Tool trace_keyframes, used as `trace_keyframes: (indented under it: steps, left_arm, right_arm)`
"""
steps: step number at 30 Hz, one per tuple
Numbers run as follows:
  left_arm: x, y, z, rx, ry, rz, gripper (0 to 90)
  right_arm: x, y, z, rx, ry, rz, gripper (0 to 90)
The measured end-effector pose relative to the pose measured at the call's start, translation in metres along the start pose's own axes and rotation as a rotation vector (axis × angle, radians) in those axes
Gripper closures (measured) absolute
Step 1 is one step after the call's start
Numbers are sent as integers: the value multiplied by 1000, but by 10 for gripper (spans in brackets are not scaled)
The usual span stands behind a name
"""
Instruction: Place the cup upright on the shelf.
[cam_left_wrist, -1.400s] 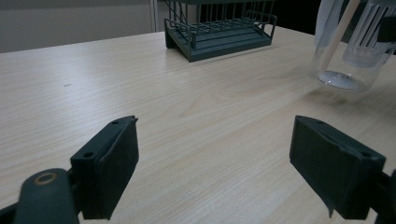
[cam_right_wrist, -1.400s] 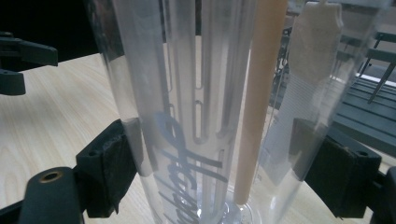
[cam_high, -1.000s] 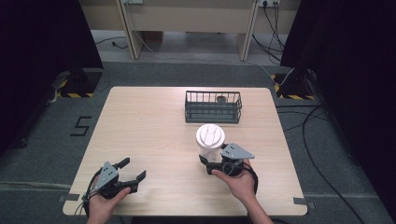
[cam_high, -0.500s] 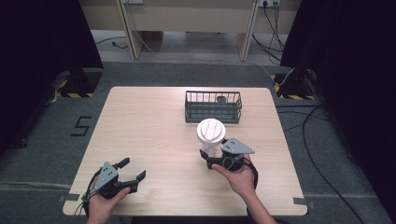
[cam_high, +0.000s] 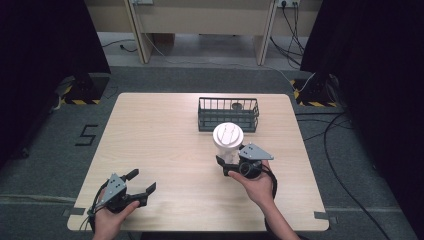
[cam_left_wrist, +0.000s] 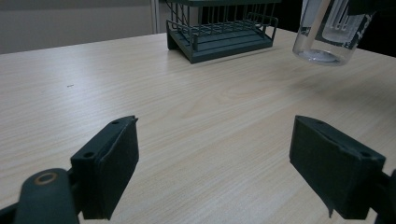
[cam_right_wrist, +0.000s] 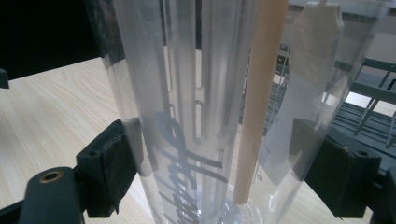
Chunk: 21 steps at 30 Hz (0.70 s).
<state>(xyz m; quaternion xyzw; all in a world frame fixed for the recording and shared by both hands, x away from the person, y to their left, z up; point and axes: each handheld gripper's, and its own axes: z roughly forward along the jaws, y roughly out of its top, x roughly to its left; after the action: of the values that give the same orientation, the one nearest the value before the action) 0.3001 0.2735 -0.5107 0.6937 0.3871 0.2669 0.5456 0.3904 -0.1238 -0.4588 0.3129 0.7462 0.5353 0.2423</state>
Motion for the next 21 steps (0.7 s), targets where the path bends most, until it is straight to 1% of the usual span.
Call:
trace_keyframes:
  steps: [5, 21]
  left_arm:
    - [0, 0, 0, -1, 0, 0, 153]
    - [1, 0, 0, -4, 0, 1, 153]
  right_arm:
    - [-4, 3, 1, 5, -14, -4, 185]
    - [-14, 10, 8, -1, -35, 11, 185]
